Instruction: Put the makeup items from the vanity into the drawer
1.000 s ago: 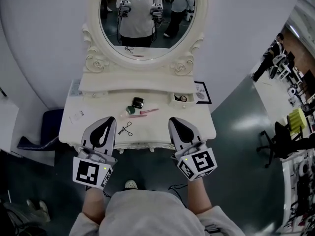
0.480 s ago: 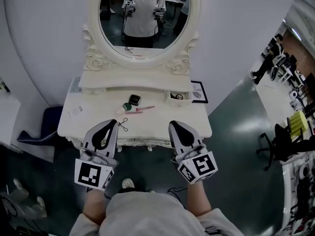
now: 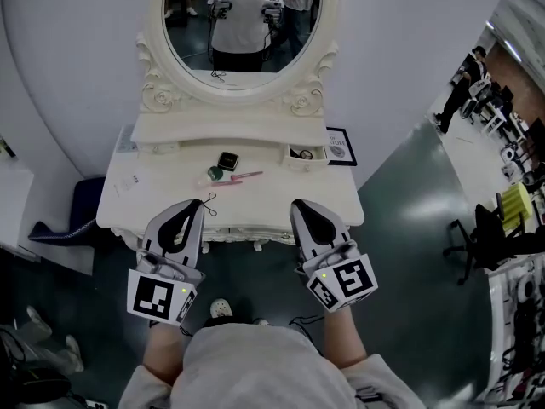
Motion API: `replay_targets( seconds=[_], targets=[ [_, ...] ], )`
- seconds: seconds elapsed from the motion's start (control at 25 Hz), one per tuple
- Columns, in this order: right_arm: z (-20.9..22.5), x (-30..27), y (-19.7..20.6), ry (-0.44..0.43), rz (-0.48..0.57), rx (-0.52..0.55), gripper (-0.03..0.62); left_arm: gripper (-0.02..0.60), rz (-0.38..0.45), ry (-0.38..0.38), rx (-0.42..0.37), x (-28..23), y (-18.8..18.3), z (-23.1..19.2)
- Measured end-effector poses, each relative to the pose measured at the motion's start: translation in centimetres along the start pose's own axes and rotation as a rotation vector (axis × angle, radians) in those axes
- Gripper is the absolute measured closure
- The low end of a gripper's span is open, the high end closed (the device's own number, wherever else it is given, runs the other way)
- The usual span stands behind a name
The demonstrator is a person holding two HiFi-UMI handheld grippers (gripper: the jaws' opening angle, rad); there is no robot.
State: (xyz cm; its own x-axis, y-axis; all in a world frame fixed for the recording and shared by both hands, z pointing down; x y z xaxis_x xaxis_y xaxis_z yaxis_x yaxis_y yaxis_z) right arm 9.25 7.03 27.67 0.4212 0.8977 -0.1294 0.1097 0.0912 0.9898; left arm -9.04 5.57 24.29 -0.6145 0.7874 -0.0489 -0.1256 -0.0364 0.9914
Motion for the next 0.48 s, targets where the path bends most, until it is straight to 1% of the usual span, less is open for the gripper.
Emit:
replay_targets(
  seconds=[0.16,0.28,0.48],
  targets=[
    [0.05,-0.15,-0.1,0.003,0.002,-0.003,0.571,0.566,-0.027,0.01,-0.006,-0.11,0.41,-0.12],
    [-0.01,-0.43,-0.13,0.005,0.003,0.002,0.571,0.566,0.001,0.008,-0.004,-0.32,-0.09,-0.4],
    [-0.03,-0.94,-0.24,0.005,0.007,0.004,0.571,0.566,0.007,0.011,-0.004,-0.68,-0.03,-0.78]
  ],
)
Point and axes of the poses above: the fingertips, and each gripper's own axes: x backward along the fingers, z to its right, y out of its underside, the point moved 1 cm from there along x, backward along the fingers, and after that the axes turned 12 degrees about -z, right-handed, at the moved point
